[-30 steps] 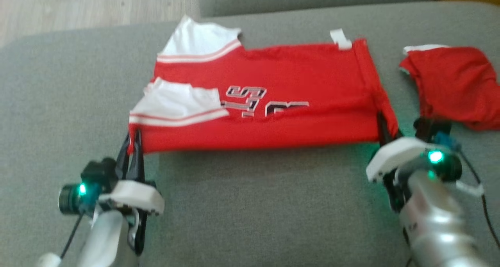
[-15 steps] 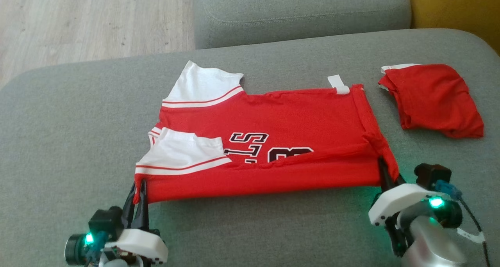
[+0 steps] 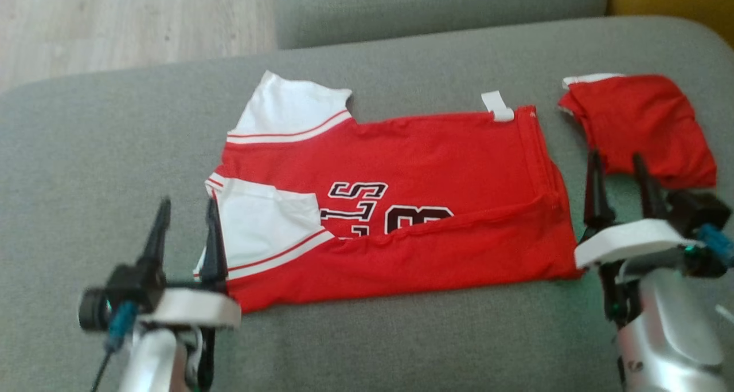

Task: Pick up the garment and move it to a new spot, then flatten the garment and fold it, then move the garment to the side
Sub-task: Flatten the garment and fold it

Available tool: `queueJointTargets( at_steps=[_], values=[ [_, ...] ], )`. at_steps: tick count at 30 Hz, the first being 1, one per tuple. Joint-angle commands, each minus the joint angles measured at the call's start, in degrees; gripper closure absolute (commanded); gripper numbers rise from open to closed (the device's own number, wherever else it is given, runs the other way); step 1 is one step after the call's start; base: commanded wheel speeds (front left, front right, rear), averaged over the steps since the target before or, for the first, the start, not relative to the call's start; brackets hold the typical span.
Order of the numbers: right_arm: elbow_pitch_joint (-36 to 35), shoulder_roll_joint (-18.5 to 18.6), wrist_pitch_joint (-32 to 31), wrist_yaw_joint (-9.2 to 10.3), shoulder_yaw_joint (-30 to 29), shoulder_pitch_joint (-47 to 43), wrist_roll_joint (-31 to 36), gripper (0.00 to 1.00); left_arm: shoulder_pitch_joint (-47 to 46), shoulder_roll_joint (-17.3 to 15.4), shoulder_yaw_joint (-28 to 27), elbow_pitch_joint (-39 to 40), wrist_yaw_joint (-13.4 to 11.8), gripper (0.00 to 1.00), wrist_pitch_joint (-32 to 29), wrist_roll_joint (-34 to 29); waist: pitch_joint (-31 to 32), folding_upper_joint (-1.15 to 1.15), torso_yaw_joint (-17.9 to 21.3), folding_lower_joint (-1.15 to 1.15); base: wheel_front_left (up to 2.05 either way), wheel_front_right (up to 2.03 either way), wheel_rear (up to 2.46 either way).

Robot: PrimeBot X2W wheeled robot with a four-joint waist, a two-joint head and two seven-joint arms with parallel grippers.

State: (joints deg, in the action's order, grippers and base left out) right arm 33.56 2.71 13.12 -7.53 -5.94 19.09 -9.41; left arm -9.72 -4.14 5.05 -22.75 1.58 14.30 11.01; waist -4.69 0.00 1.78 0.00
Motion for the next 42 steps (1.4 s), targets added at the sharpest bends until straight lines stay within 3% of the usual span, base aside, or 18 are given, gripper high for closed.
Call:
queueJointTargets(
  at_steps=[1,8,10,11,14,22,30,42],
  values=[
    [-2.74,0.17,0.64,0.04,1.08,0.64,0.53,0.0,-3.38,-0.74,-2.33,2.63,0.17,0.0,0.67,-0.48,-1.33,0.0,0.4,0.0,0.0,0.0,0.0],
    [-11.71,0.17,-1.79,0.04,0.58,4.22,0.97,0.0,-13.54,-4.72,-1.6,3.93,3.16,0.0,-0.84,-1.43,-8.31,0.0,2.08,0.0,0.0,0.0,0.0],
    [-14.06,0.17,-3.07,0.04,0.73,6.04,1.55,0.0,-18.97,-6.65,-0.5,2.14,4.4,0.0,-4.96,-0.85,-10.88,0.0,2.43,0.0,0.0,0.0,0.0],
    [-16.48,0.17,-4.45,0.04,1.09,8.22,2.25,0.0,-25.15,-9.03,0.77,-0.18,5.24,0.0,-10.66,0.22,-14.0,0.0,2.98,0.0,0.0,0.0,0.0],
    [-18.92,0.17,-6.25,0.04,2.69,11.77,3.34,0.0,-34.09,-13.24,3.74,-4.2,5.81,0.0,-18.11,2.13,-17.88,0.0,4.49,0.0,0.0,0.0,0.0],
    [-21.47,0.17,-8.09,0.04,4.91,18.54,3.48,0.0,-49.37,-24.91,19.71,-12.55,5.89,0.0,-32.69,13.61,-24.14,0.0,8.23,0.0,0.0,0.0,0.0],
    [-22.41,0.17,-7.89,0.04,4.97,20.08,2.89,0.0,-56.58,-29.14,27.22,-17.04,5.9,0.0,-36.08,23.51,-26.88,0.0,10.54,0.0,0.0,0.0,0.0],
    [-21.96,0.17,-7.28,0.04,4.65,22.06,2.73,0.0,-60.94,-31.07,36.28,-19.1,5.91,0.0,-40.76,33.49,-29.4,0.0,12.45,0.0,0.0,0.0,0.0]
  ],
)
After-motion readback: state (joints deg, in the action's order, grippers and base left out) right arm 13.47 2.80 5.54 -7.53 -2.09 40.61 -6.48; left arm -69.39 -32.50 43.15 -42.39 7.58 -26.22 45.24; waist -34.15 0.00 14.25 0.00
